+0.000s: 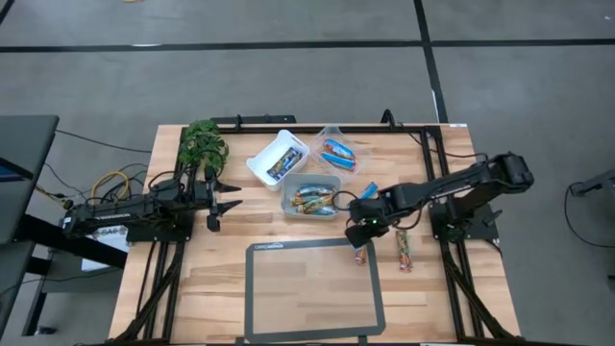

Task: Pick and place Granola Bars by type
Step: Put the red granola bar into the transparent bin

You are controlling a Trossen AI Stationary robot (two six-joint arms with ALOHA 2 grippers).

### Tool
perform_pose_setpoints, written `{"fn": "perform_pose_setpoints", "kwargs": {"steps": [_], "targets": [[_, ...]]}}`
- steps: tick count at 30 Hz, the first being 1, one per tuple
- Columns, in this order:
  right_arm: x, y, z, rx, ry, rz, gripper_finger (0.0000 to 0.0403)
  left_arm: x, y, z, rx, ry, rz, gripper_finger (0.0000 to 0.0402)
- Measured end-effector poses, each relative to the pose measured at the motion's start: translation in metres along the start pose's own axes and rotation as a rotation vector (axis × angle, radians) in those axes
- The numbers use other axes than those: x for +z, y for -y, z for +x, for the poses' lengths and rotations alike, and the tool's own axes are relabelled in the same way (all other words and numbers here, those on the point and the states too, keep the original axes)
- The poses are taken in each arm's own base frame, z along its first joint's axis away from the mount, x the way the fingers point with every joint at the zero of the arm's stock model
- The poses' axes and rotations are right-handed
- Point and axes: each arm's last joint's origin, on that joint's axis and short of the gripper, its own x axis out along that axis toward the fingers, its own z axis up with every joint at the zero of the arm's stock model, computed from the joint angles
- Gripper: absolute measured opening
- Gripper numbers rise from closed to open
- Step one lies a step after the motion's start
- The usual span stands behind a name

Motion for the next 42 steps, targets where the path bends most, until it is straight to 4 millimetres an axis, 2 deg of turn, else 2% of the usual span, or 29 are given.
{"fn": "perform_pose_setpoints", "kwargs": {"steps": [8, 13, 23, 30, 34, 38, 42], "targets": [[0.001, -0.005, 0.02, -0.04, -0.009, 0.01, 0.013, 0.0, 0.0, 0.0, 0.0, 0.0, 0.0, 0.0169], [0.002, -0.004, 0.027, -0.064, -0.02, 0.012, 0.0124, 0.0, 0.0, 0.0, 0.0, 0.0, 0.0, 0.0169], [-0.001, -0.003, 0.027, -0.078, -0.029, -0.005, 0.0158, 0.0, 0.0, 0.0, 0.0, 0.0, 0.0, 0.0169], [0.004, -0.004, 0.045, -0.094, -0.035, -0.009, 0.0187, 0.0, 0.0, 0.0, 0.0, 0.0, 0.0, 0.0169], [0.006, -0.004, 0.051, -0.096, -0.038, -0.016, 0.0189, 0.0, 0.0, 0.0, 0.0, 0.0, 0.0, 0.0169], [0.006, -0.004, 0.051, -0.099, -0.036, -0.015, 0.0162, 0.0, 0.0, 0.0, 0.0, 0.0, 0.0, 0.0169], [0.006, -0.003, 0.049, -0.099, -0.013, -0.011, 0.0104, 0.0, 0.0, 0.0, 0.0, 0.0, 0.0, 0.0169]]}}
